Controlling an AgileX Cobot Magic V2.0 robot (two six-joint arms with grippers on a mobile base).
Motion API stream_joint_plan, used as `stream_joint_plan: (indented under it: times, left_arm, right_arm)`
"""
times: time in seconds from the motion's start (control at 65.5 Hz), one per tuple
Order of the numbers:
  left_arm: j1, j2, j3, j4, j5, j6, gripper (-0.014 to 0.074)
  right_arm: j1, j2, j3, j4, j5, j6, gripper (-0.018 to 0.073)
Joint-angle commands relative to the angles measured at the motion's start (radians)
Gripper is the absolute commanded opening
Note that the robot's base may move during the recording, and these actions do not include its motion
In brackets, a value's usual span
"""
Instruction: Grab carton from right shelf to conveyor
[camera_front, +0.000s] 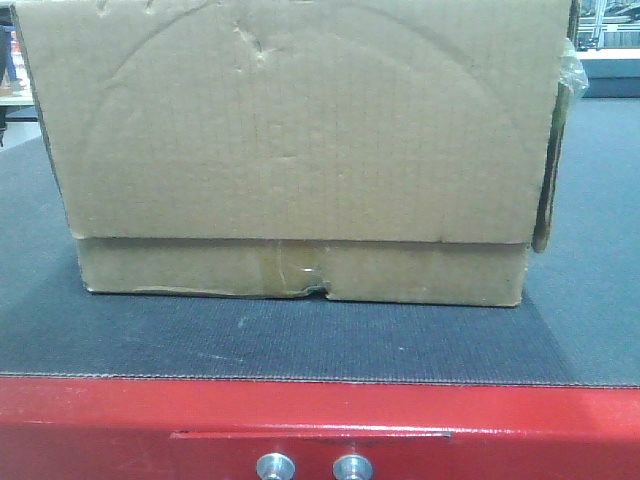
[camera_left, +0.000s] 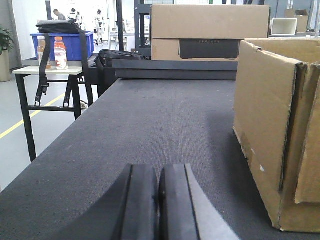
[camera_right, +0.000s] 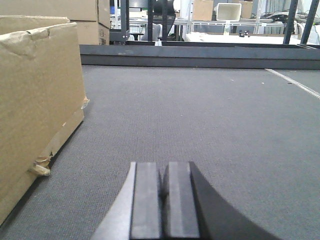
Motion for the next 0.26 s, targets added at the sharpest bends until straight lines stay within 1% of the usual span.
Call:
stream_joint_plan:
  times: [0.0,0.244]
  left_arm:
    - [0.001,-0.004,-0.001,0.000,-0.014,0.002,0.0013]
    - [0.001,-0.004,-0.001,0.000,-0.014,0.002,0.0013]
  right_arm:
    - [-0.005,-0.008,0.000,0.004,-0.026,-0.007,-0.0070]
    - [-0.005,-0.008,0.000,0.004,-0.026,-0.007,-0.0070]
